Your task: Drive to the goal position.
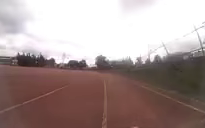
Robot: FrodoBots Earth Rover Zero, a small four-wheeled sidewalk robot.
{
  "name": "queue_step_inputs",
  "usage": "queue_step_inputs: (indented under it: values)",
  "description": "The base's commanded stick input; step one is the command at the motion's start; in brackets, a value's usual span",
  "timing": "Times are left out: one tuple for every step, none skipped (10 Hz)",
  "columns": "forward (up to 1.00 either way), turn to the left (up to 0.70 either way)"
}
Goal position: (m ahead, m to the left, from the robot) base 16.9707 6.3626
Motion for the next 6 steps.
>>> queue_step_inputs:
  values:
    - [0.7,0.0]
    - [0.7,0.0]
    - [0.7,0.0]
    - [0.7,0.0]
    - [0.7,0.0]
    - [0.7,0.0]
